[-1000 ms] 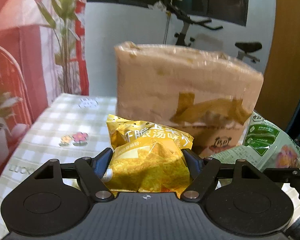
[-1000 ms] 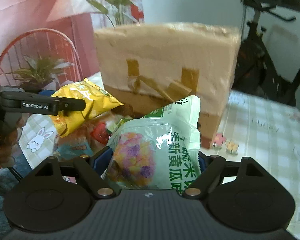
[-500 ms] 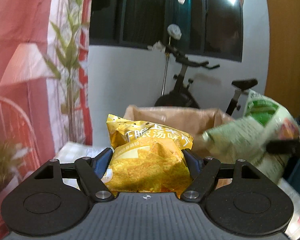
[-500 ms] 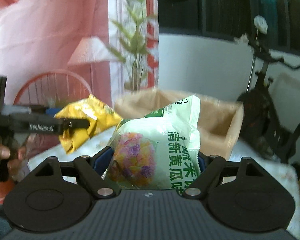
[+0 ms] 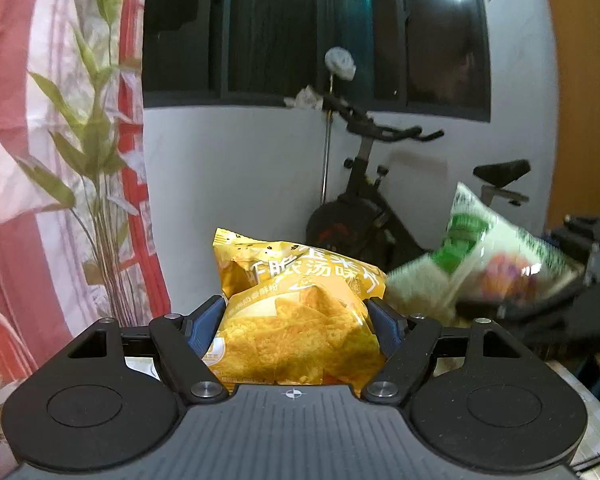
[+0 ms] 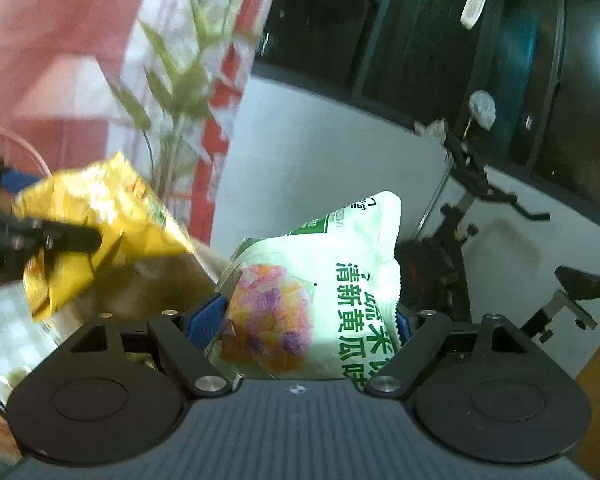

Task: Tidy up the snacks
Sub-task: 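Lift and carry the yellow and pale green bags to the paper-lined box with both tools, then open both tools to drop the bags into the paper-lined box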

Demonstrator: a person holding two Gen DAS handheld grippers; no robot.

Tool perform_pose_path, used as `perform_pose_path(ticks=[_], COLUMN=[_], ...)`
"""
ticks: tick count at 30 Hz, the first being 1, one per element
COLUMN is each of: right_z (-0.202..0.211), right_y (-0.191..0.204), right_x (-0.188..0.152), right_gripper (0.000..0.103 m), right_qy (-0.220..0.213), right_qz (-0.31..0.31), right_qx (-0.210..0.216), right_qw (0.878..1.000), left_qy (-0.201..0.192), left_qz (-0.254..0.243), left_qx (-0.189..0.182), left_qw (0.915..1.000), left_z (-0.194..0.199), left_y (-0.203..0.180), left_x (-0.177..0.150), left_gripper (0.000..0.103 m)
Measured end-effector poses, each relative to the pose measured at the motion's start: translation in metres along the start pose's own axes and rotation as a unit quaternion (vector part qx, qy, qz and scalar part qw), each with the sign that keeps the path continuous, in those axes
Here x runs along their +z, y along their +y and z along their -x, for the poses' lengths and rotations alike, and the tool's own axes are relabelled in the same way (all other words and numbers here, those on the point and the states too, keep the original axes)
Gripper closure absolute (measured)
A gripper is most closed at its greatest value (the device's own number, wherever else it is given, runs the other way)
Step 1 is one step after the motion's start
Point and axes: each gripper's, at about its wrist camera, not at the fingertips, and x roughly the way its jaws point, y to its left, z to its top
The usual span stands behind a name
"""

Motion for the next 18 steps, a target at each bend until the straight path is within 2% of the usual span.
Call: perform_pose_path(ticks=[4,8,14,18], right_z=[-0.042,-0.062,-0.067,-0.066], right_y=[0.000,-0.003,-0.007,-0.012], right_x=[-0.017,-0.031,-0.040,-0.042], right_gripper=[0.021,0.021,0.017,0.015], right_qy=[0.044,0.082,0.100,0.112], right_qz=[0.016,0.004,-0.001,-0.017], right_qx=[0.004,0.019,0.028,0.042], right_qw=[0.999,0.996,0.995,0.993], left_qy=[0.017,0.032,0.056,0.063], left_qz=[-0.007,-0.018,-0.008,0.005], left_qx=[0.000,-0.002,-0.001,-0.011], left_qw=[0.9998,0.9993,0.9984,0.9980], left_z=[-0.026,-0.043,-0.057,-0.058], left_y=[-0.002,-0.004,0.002,0.006], left_x=[-0.001,-0.004,-0.009,-0.009], left_gripper=[0.024,0.024,0.023,0.016])
